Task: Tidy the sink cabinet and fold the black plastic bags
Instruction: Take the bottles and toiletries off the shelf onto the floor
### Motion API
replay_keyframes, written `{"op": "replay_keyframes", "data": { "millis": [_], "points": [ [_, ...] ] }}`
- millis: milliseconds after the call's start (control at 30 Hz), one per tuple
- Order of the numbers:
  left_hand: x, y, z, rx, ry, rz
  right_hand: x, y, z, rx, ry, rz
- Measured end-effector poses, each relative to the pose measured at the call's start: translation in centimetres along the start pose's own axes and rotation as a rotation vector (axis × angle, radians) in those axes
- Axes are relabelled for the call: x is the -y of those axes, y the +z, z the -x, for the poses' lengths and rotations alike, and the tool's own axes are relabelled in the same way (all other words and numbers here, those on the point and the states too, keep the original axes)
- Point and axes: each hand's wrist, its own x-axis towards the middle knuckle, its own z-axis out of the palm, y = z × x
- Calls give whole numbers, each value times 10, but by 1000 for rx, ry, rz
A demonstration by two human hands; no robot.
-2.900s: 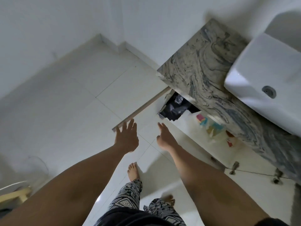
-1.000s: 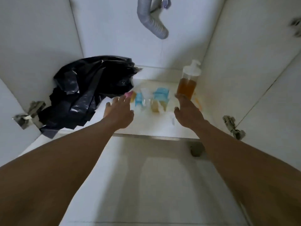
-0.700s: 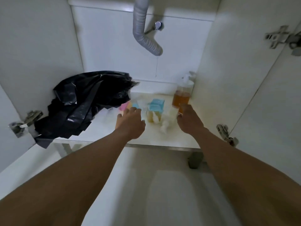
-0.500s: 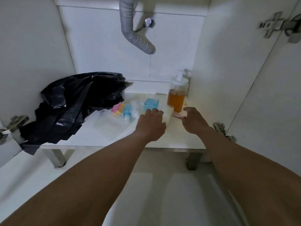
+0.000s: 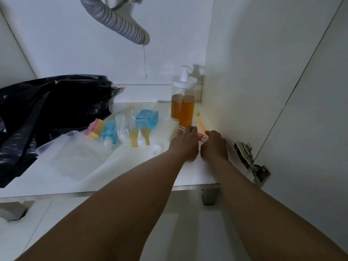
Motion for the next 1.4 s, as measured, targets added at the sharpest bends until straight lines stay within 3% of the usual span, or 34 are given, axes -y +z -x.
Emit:
{"op": "replay_keyframes", "data": {
  "millis": [133,233,533,700,800,1033,1200,1300,1400],
  "points": [
    [3,10,-15,58,35,-139,0,3,-11,48,-139,338],
    [3,13,-13,20,65,-205,1,2,-14,54,-163,436],
    [3,0,21,-104,108,-137,6,-12,10,-38,105,100],
    [-2,-15,53,-90,-1,-74,21,-31,29,126,148,130],
    [3,-20,73,-103,-96,56,31,-42,46,239,156,168],
    [15,-20,124,-60,-225,351,36,-67,78,285,209,120],
    [28,-10,179,37,-306,823,38,-83,100,335,190,161],
    [39,10,221,73,-338,1121,42,-74,134,498,107,108],
    [58,40,265,92,-457,1213,36,-44,187,687,89,9]
  ]
}}
